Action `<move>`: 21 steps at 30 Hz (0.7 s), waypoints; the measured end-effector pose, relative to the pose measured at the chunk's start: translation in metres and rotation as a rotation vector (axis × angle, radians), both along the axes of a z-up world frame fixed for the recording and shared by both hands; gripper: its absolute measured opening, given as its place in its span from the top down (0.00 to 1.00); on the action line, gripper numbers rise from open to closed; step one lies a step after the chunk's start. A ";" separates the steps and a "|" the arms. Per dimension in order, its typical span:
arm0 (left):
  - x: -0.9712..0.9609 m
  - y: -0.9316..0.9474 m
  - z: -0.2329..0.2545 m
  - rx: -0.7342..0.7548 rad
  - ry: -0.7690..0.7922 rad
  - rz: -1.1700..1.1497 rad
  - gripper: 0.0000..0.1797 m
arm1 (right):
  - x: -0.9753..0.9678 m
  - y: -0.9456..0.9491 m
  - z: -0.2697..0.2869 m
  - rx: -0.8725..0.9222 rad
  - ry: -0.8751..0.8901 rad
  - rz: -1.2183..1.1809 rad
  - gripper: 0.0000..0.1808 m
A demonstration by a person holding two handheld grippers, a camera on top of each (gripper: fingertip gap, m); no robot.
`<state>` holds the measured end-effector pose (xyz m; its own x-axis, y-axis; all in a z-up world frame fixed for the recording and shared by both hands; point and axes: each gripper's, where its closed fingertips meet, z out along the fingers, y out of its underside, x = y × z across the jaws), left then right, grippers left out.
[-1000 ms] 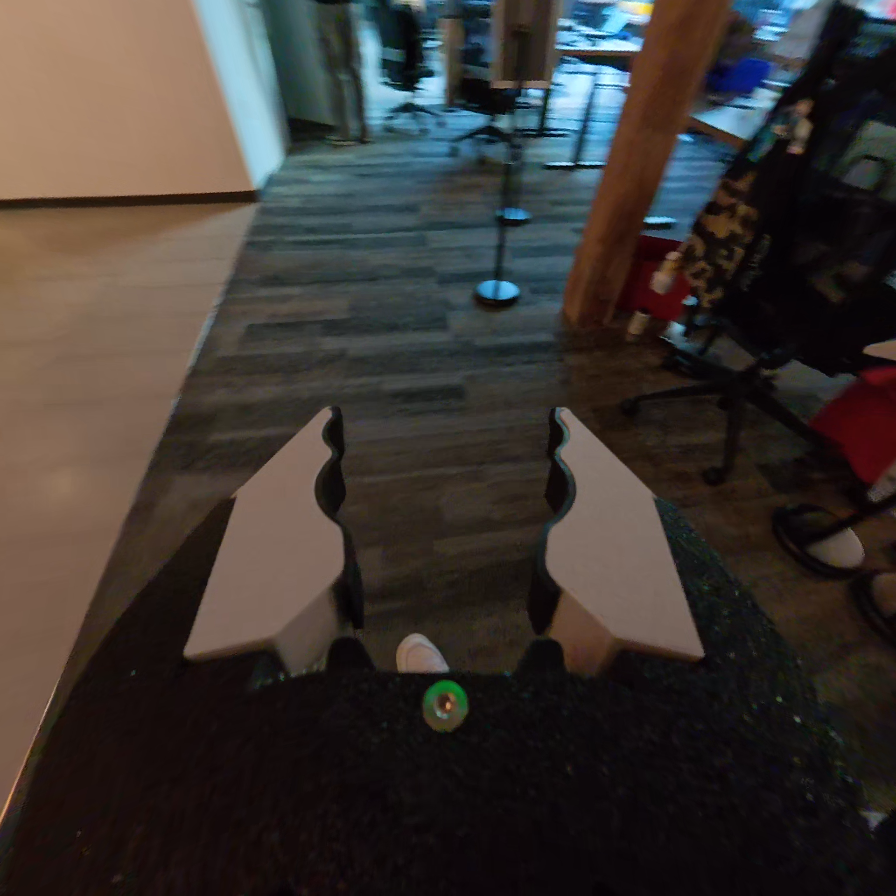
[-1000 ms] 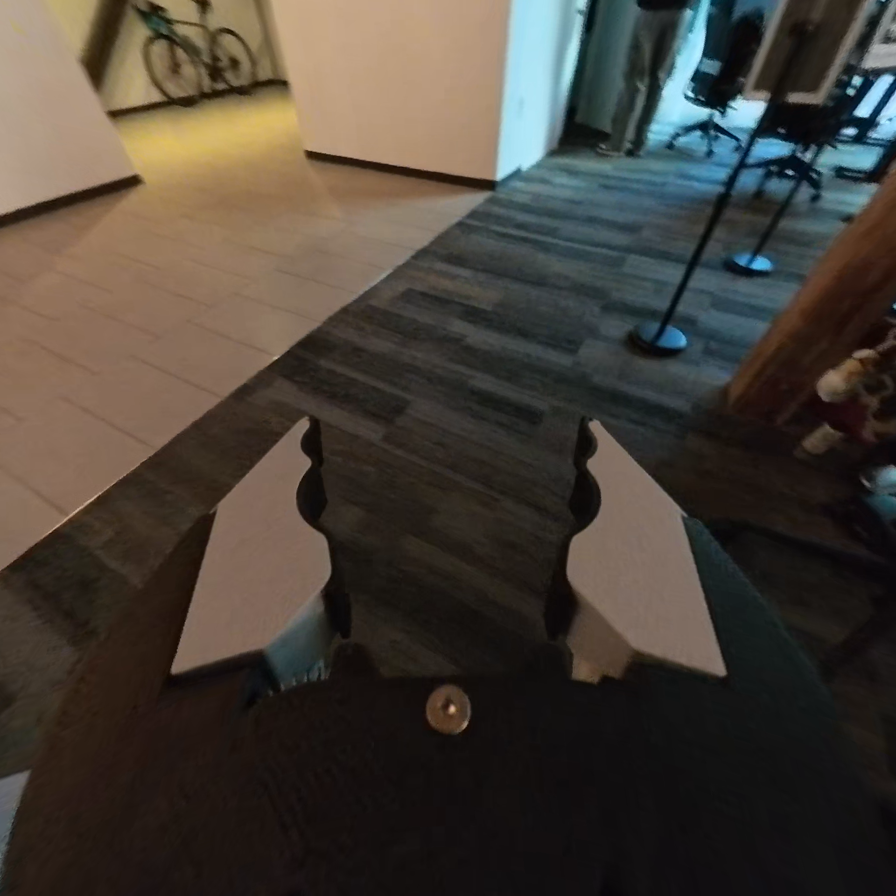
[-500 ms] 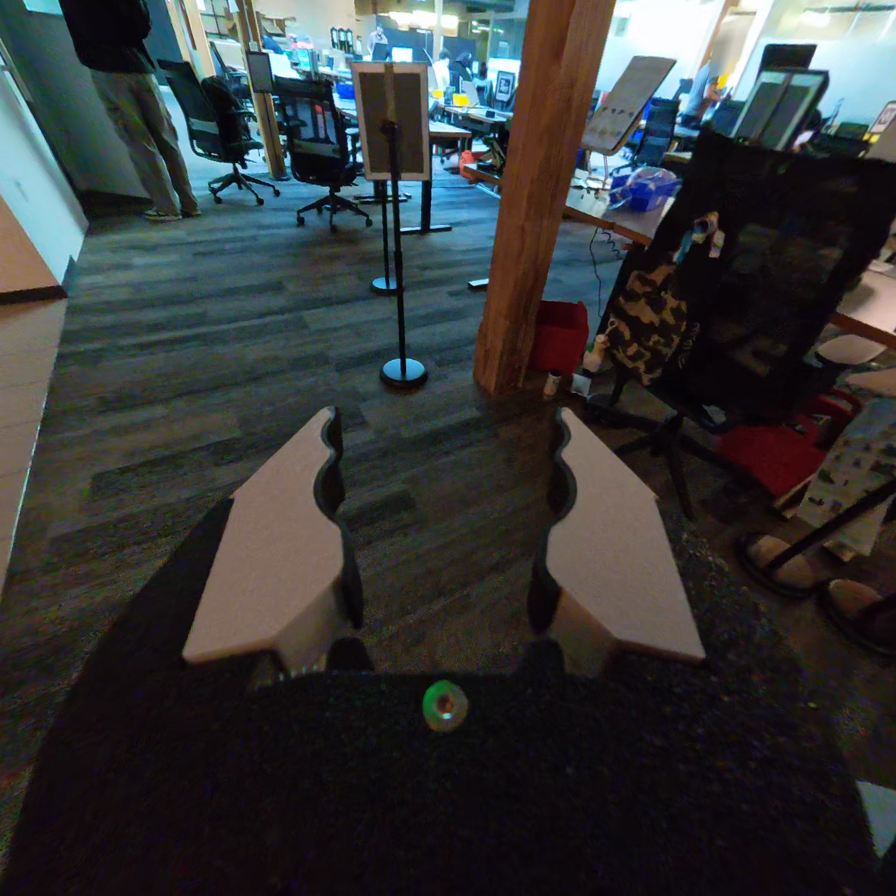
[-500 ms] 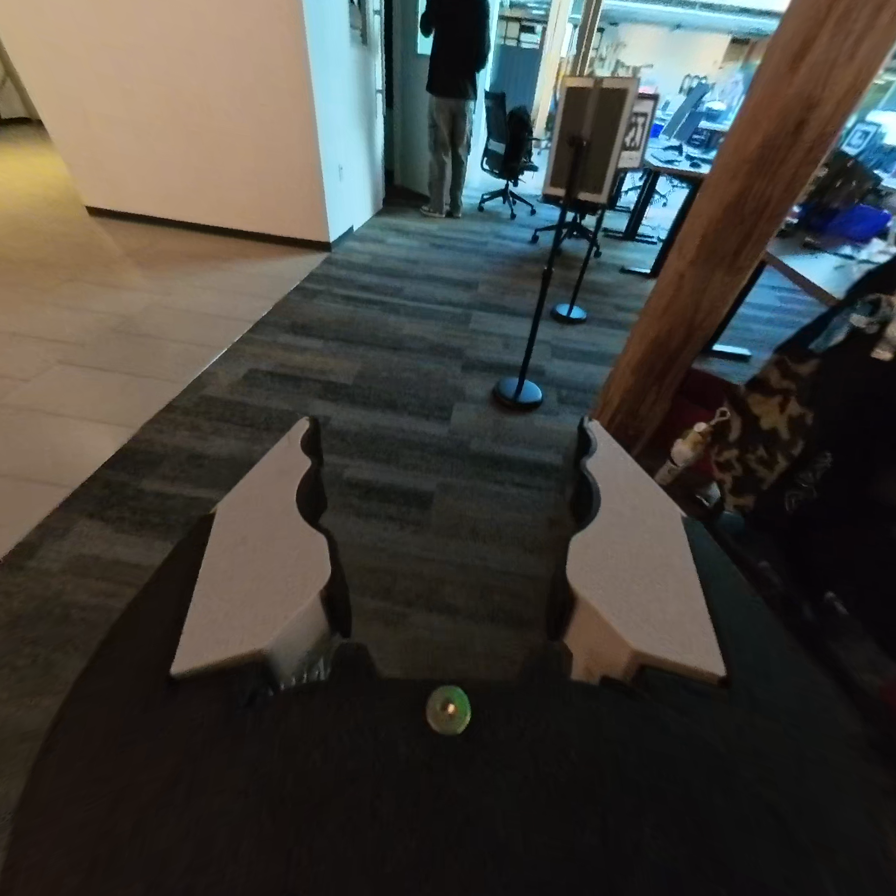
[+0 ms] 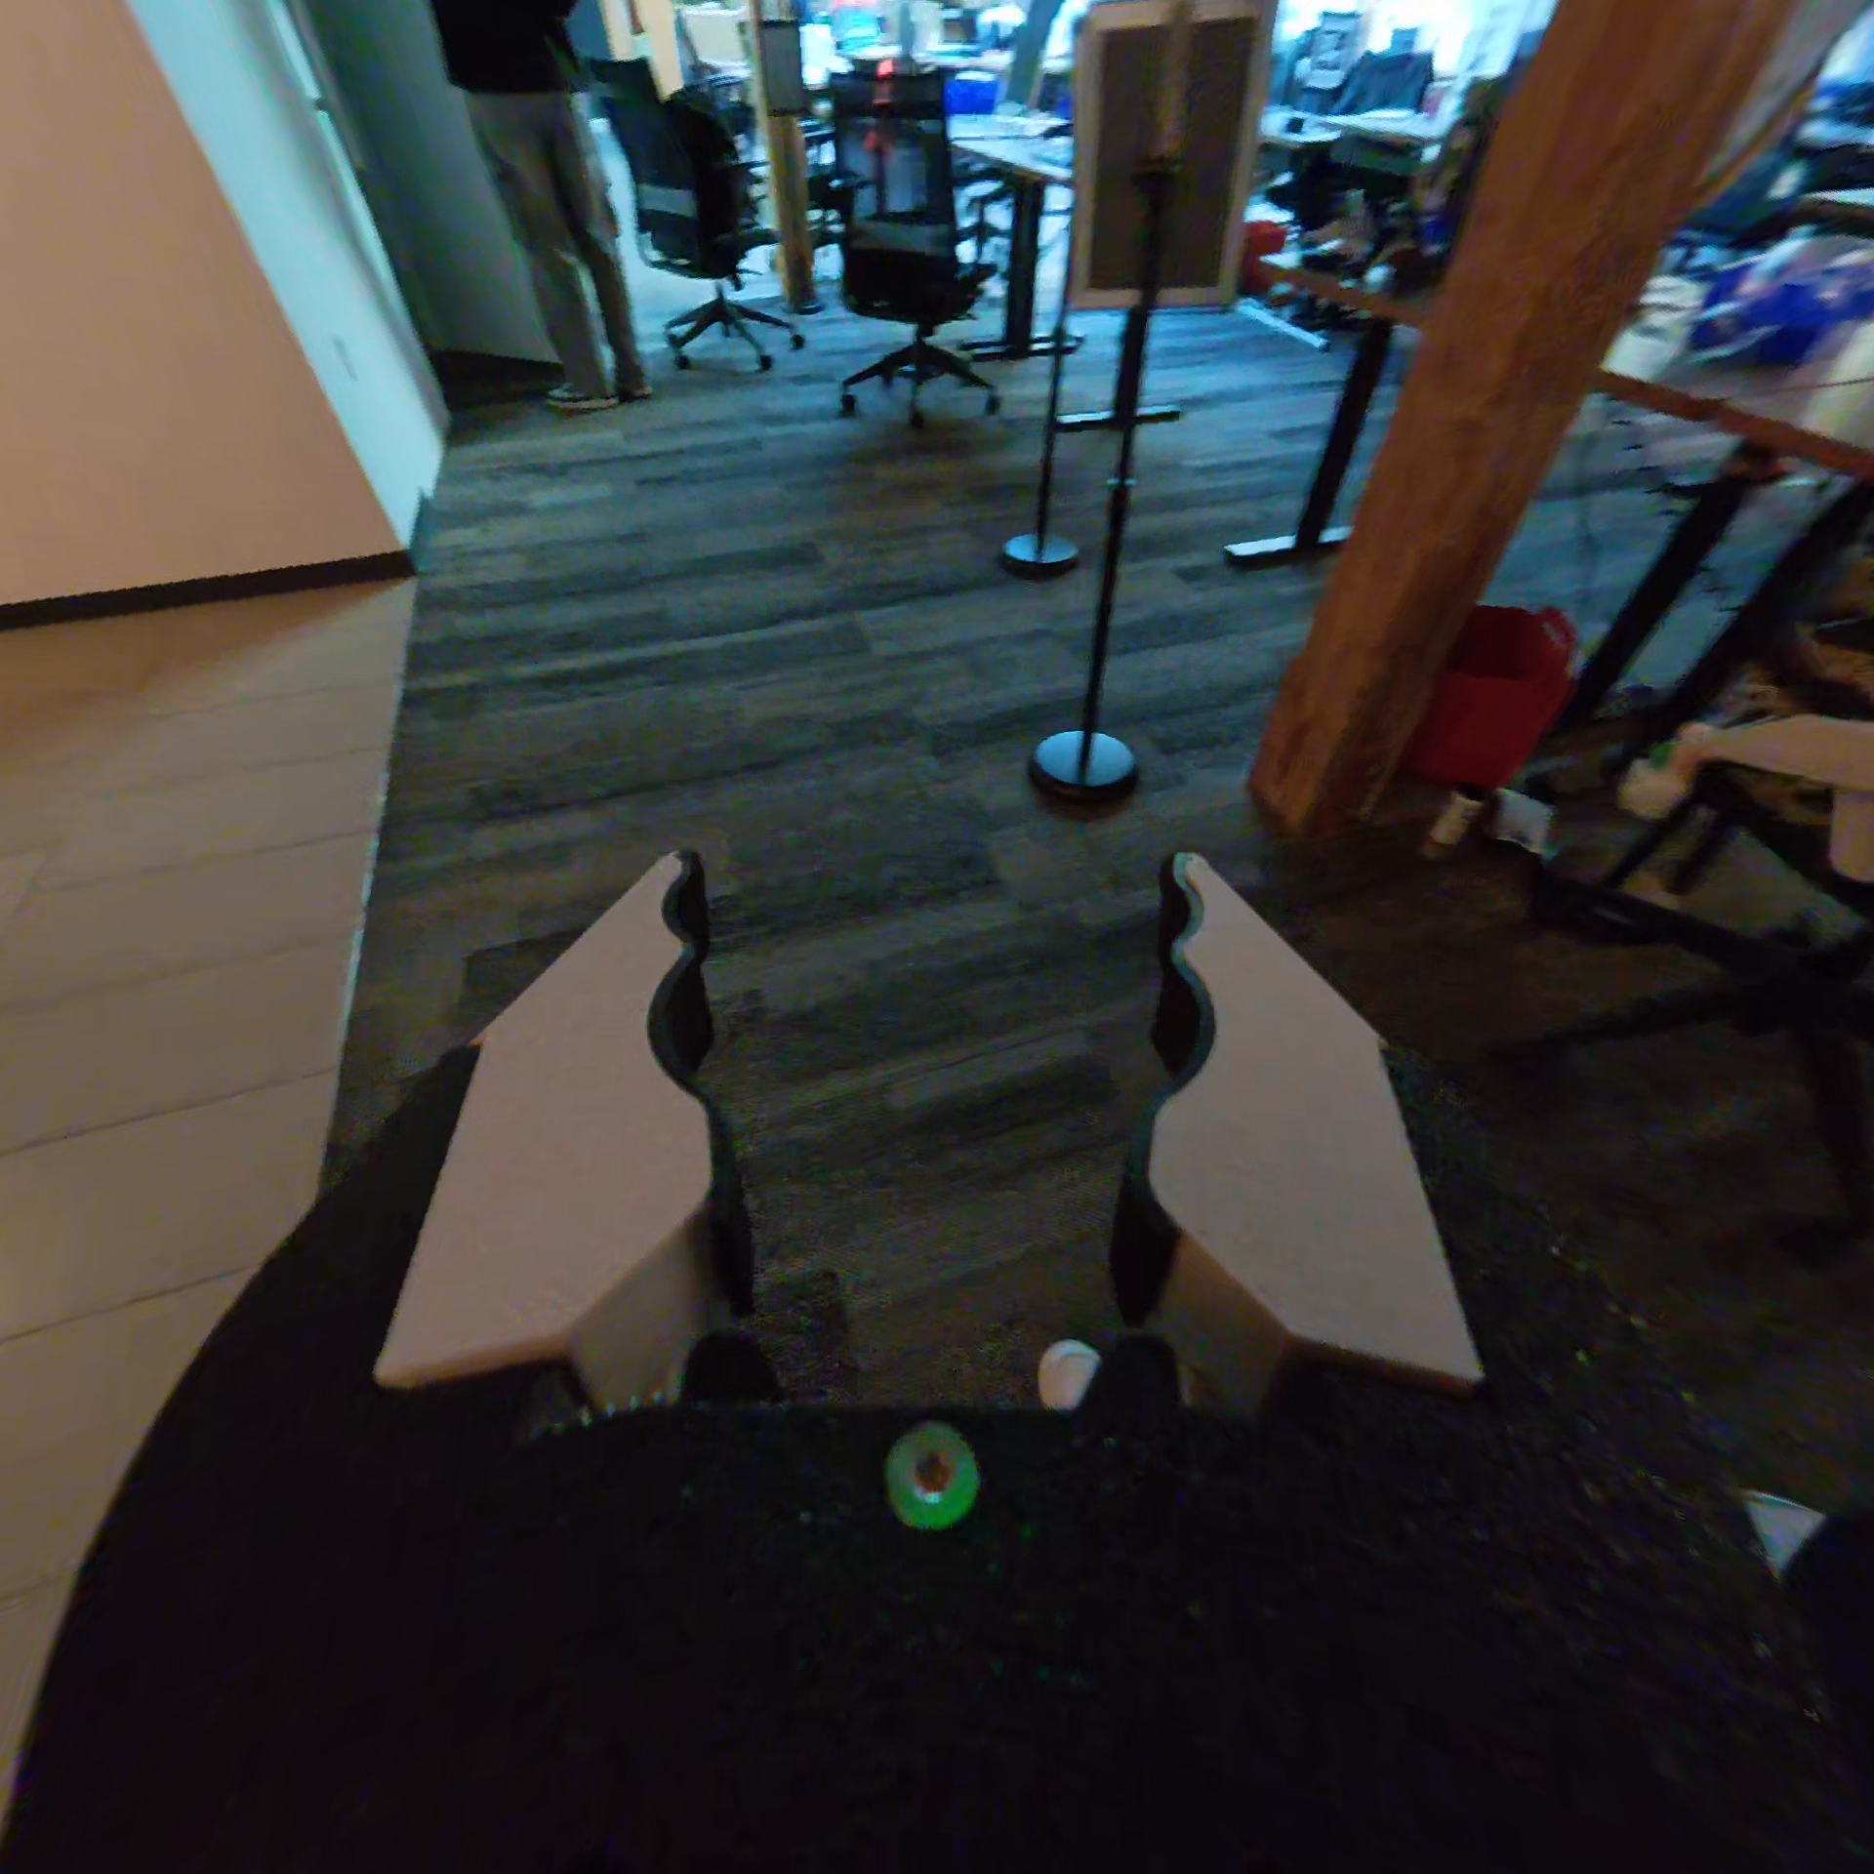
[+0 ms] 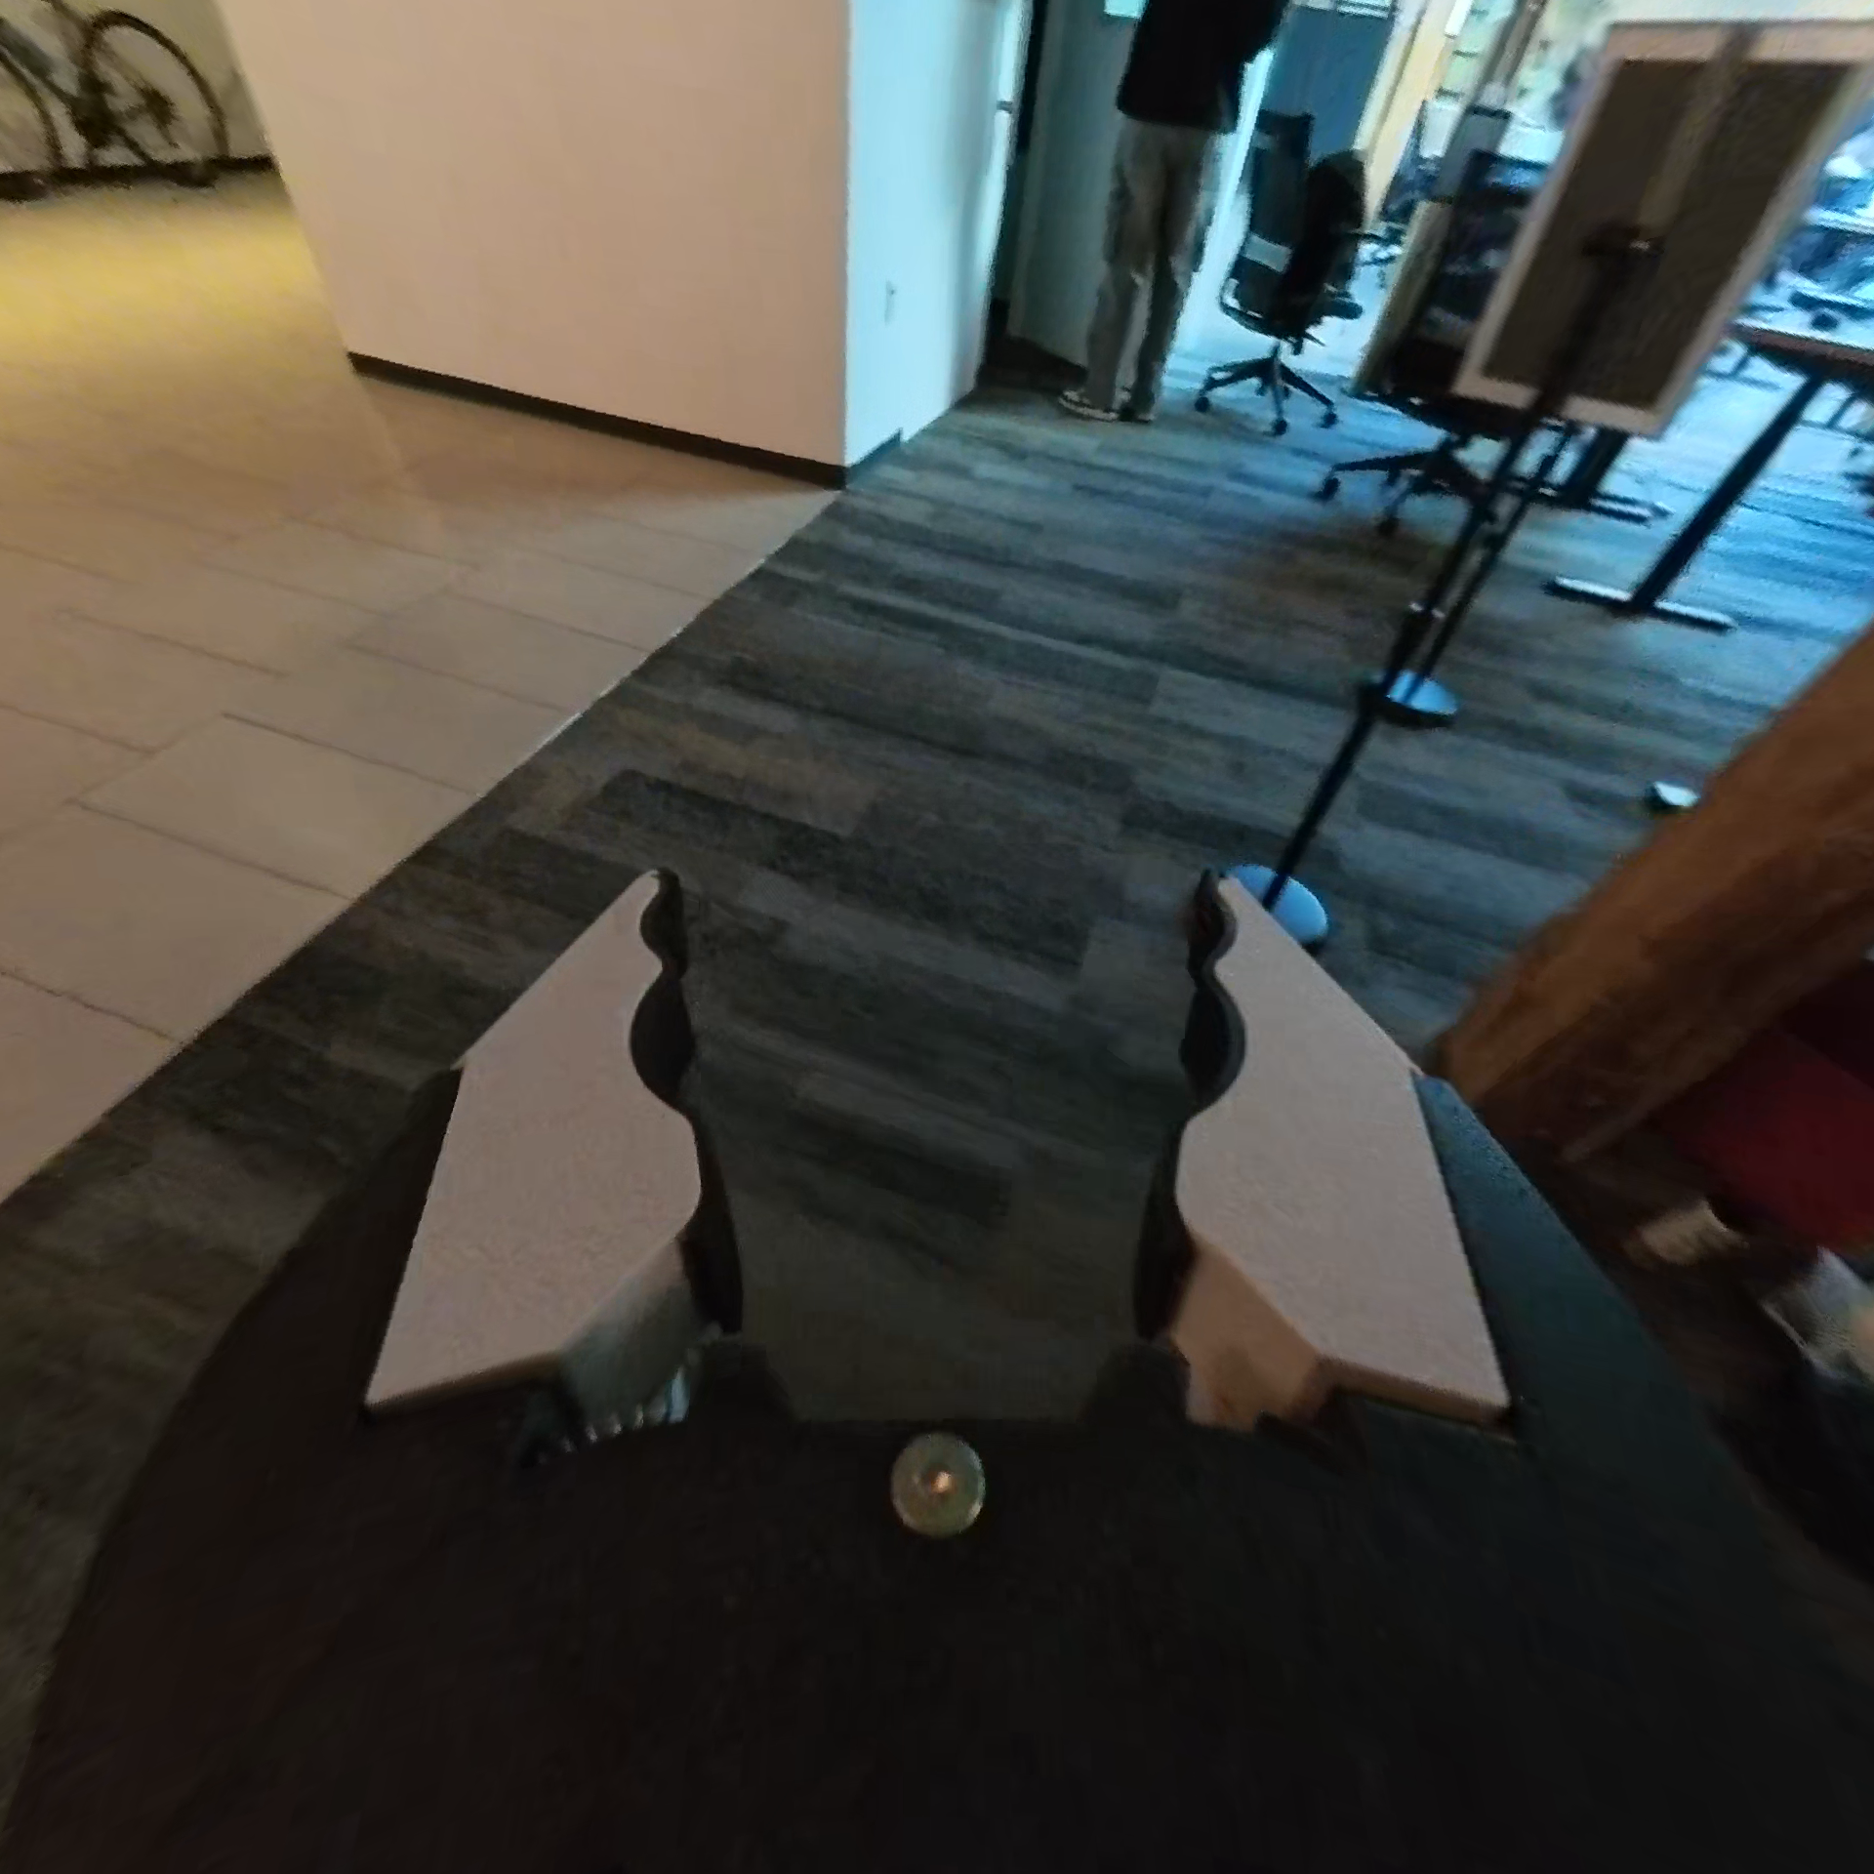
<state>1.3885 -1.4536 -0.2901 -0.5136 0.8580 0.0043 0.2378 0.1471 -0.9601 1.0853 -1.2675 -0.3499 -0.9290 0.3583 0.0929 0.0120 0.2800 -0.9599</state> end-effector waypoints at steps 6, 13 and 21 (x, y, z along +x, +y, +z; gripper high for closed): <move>-0.015 -0.128 0.016 0.028 0.000 0.138 0.50 | -0.035 -0.203 0.048 -0.089 0.042 0.185 0.51; -0.046 -0.261 0.009 0.054 0.065 0.255 0.51 | -0.057 -0.375 0.074 -0.090 0.058 0.328 0.53; -0.125 -0.437 -0.022 0.038 0.018 0.112 0.51 | -0.139 -0.498 0.051 0.007 0.089 0.196 0.55</move>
